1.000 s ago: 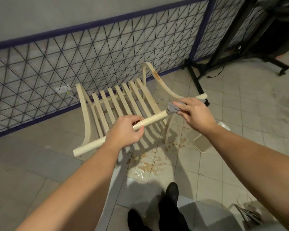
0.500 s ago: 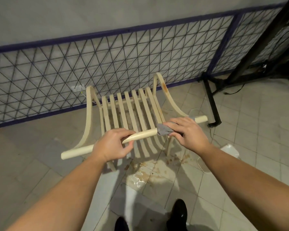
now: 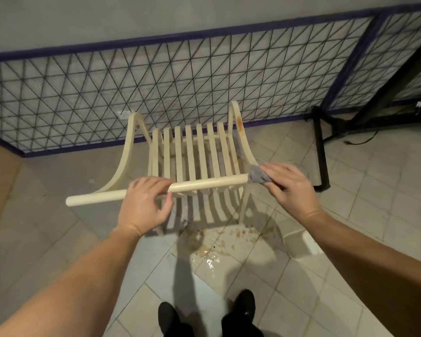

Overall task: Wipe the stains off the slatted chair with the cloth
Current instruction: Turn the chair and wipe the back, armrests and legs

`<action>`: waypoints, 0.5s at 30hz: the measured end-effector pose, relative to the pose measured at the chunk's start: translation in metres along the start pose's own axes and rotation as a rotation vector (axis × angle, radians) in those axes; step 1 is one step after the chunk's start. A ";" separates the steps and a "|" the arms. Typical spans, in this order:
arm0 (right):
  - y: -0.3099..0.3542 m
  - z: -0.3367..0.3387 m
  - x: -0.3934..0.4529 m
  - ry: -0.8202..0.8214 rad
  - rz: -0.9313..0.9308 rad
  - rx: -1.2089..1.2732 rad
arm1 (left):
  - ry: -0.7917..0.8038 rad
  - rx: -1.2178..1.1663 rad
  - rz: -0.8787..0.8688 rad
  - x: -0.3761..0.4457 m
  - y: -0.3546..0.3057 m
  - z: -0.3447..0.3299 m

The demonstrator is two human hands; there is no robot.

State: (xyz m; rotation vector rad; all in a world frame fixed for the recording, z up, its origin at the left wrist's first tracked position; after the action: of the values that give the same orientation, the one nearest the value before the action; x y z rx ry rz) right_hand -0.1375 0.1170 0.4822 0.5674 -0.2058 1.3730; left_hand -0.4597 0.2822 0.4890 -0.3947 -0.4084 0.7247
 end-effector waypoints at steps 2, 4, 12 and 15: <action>0.013 -0.007 0.004 0.059 0.086 -0.002 | 0.018 0.000 0.019 0.005 -0.023 -0.009; 0.012 -0.011 0.005 0.085 0.063 0.021 | 0.072 -0.016 0.002 0.014 -0.049 -0.018; 0.002 -0.002 -0.043 -0.182 -0.998 0.595 | 0.252 -0.097 -0.064 0.078 -0.123 -0.053; 0.006 -0.023 -0.075 -0.257 -1.230 0.779 | 0.336 -0.166 -0.154 0.094 -0.142 -0.070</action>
State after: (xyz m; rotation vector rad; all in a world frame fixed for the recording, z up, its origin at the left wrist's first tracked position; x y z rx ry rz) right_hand -0.1627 0.0641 0.4294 1.2411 0.4552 0.1158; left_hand -0.2835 0.2373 0.5184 -0.6239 -0.1785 0.4644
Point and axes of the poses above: each hand's wrist, its own x-axis towards the middle knuckle, its own z-axis out of the back of the hand, y = z × x, the point moved 3 cm from there along x, towards the middle knuckle, and after that the axes turned 11 degrees about -x, right-handed, at the moved point
